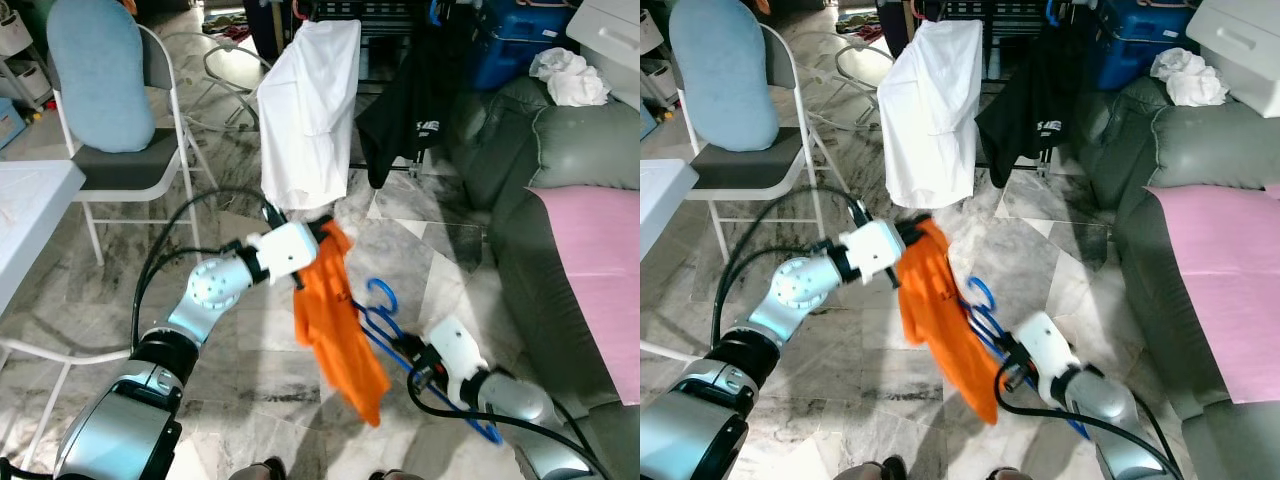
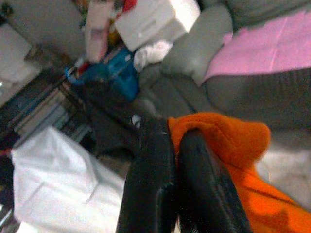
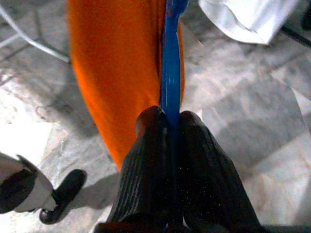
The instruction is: Hang hanger
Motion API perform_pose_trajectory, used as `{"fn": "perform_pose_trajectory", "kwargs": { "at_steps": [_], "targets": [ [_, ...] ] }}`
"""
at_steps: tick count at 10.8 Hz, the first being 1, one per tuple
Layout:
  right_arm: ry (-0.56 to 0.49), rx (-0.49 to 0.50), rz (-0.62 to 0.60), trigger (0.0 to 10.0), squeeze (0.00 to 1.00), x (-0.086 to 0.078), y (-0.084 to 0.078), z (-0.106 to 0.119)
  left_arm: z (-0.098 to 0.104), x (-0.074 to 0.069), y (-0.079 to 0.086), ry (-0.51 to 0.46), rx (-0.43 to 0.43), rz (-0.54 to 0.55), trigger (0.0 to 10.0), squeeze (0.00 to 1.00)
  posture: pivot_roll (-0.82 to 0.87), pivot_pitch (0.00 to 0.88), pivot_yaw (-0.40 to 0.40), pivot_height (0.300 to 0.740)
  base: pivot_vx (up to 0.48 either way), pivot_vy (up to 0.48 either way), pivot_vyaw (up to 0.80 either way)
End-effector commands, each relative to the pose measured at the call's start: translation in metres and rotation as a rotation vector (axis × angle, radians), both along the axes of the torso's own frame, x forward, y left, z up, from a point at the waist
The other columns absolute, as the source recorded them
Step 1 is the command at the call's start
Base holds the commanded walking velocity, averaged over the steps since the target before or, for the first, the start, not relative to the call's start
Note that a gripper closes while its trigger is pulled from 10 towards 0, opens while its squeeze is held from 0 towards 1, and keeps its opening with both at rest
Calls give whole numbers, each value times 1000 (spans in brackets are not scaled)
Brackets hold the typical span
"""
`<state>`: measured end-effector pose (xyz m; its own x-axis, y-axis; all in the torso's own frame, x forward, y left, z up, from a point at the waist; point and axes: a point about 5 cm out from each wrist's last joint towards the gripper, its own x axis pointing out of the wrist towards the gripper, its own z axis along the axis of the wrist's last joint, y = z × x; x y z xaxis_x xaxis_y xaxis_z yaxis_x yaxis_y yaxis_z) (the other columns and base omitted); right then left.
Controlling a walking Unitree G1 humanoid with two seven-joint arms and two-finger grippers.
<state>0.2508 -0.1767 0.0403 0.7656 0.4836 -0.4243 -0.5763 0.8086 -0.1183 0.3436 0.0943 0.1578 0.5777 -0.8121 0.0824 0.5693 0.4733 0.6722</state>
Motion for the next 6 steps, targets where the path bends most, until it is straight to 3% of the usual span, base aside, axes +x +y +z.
{"fn": "perform_pose_trajectory", "kwargs": {
  "at_steps": [1, 3, 4, 5, 6],
  "targets": [
    [-5, 32, -121, 10000, 0, 8, -12, 0, 9, -5, 0, -40, -42, -36, 10000, 0, -183, 128, 63, 740, 0, 0, 0],
    [-26, 179, -506, 10000, 0, 32, -51, 9, 2, -13, 7, -6, -51, -49, 10000, 0, -175, 126, 63, 740, 0, 0, 0],
    [-27, 217, -596, 10000, 0, 37, -61, 12, -1, -15, 7, 4, -48, -51, 10000, 0, -174, 126, 62, 740, 0, 0, 0],
    [-58, 373, -745, 10000, 0, 49, -76, 26, -9, -21, 4, 38, -50, -63, 10000, 0, -171, 125, 59, 740, 0, 0, 0],
    [-126, 563, -818, 10000, 0, 63, -81, 52, -20, -26, -2, 77, -44, -76, 10000, 0, -171, 125, 59, 740, 0, 0, 0]
  ]
}}
